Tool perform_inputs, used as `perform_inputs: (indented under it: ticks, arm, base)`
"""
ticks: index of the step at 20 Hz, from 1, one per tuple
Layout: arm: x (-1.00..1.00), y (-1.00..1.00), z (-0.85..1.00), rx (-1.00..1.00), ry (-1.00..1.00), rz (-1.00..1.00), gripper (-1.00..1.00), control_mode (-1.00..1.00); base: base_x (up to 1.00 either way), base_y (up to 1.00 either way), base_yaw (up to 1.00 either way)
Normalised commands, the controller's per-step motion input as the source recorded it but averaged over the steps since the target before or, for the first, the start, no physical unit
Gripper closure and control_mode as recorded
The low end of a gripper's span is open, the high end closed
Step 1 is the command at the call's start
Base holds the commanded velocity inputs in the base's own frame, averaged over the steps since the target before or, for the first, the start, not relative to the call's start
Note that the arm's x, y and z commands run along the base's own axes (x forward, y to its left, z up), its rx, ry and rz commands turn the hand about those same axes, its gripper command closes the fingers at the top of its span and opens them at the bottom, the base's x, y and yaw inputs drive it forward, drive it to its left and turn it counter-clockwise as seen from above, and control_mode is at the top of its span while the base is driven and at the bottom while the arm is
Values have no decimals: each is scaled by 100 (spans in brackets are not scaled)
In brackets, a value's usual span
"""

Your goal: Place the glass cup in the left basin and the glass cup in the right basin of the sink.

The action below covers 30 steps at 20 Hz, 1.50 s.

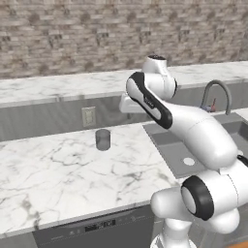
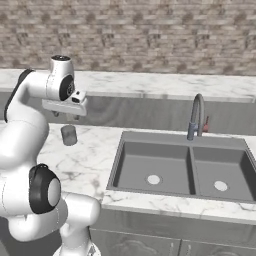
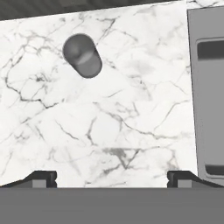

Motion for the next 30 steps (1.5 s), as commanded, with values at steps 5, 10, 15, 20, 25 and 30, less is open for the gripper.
perform_inputs:
  ticks: [5, 10, 15, 20, 25, 30]
  arm:
    - [16, 31, -28, -1, 2, 0, -100, -100]
    - [27, 19, -26, 0, 11, 0, -100, -100]
    - [30, 9, -26, 0, 21, 0, -100, -100]
    - [33, 12, -26, 0, 24, 0, -100, -100]
    - [28, 13, -21, -2, 13, 0, -100, -100]
    - [18, 9, -19, -7, 8, 0, -100, -100]
  base:
    - [0, 0, 0]
    - [0, 0, 0]
    - [0, 0, 0]
    - [0, 0, 0]
    - [0, 0, 0]
    - [0, 0, 0]
